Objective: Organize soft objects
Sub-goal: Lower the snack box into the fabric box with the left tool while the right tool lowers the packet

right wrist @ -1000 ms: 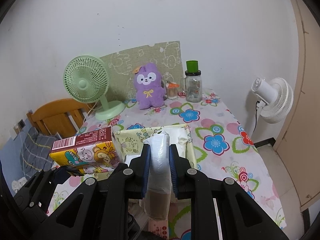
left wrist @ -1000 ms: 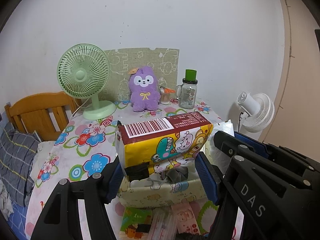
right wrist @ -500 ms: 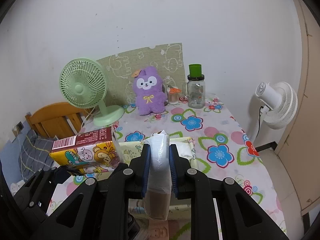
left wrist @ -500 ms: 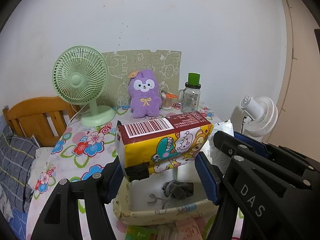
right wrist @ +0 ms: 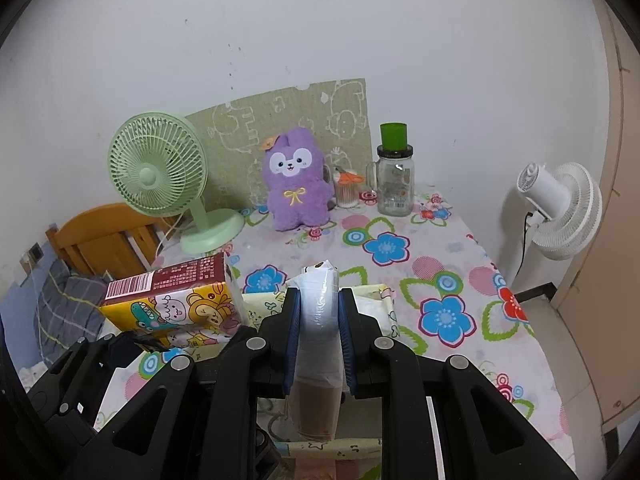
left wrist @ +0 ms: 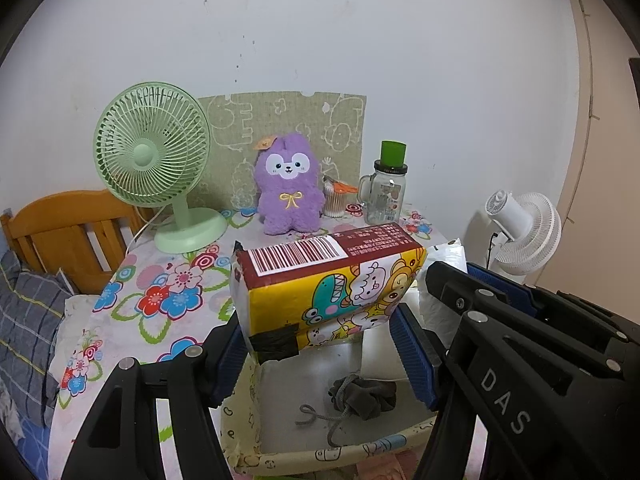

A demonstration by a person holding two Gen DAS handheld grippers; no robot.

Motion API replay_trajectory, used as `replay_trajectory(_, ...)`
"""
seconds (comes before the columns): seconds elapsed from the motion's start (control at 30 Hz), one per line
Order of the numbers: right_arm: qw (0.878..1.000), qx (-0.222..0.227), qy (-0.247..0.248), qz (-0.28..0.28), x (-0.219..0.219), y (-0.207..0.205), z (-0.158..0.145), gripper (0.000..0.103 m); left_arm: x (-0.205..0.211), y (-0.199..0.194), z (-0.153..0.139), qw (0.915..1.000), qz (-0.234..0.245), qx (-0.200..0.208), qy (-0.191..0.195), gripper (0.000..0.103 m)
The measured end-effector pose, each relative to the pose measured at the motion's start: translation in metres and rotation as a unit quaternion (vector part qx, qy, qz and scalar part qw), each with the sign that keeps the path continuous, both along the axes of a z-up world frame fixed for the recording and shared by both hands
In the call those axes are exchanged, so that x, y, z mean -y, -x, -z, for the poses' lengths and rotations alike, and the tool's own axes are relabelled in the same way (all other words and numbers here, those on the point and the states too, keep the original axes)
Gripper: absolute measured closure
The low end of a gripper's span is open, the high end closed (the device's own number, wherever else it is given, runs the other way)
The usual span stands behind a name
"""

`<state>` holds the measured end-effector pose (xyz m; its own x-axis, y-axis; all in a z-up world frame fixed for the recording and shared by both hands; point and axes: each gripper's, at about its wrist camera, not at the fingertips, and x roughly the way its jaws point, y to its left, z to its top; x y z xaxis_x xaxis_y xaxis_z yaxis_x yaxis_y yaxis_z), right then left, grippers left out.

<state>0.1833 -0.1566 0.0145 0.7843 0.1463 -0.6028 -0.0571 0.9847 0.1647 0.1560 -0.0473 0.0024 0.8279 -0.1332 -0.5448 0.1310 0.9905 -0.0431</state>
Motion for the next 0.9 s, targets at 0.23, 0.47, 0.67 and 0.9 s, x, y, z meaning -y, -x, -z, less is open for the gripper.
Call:
replay_trajectory(0.23,1.000,-0.021,-0.003,-0.002,0.000,-0.012,0.013,0.081,0.000,-0.010,0.012,0.9999,0.001,-0.016,-0.005,0.026)
replay_trajectory(0.47,0.999,-0.039,0.000,-0.007,-0.003,-0.022,0.027,0.081,-0.002,-0.018,0.024,0.9995,0.001,-0.031,-0.003,0.012)
replay_trajectory(0.67,0.998,-0.052,0.001,-0.017,-0.006,-0.028,0.040,0.081,-0.005,-0.020,0.035,0.9990,-0.006,-0.044,-0.005,0.007)
replay_trajectory(0.9,0.997,-0.063,0.009,-0.041,-0.014,-0.032,0.053,0.081,-0.010,-0.020,0.044,0.9982,-0.019,-0.053,-0.018,0.007)
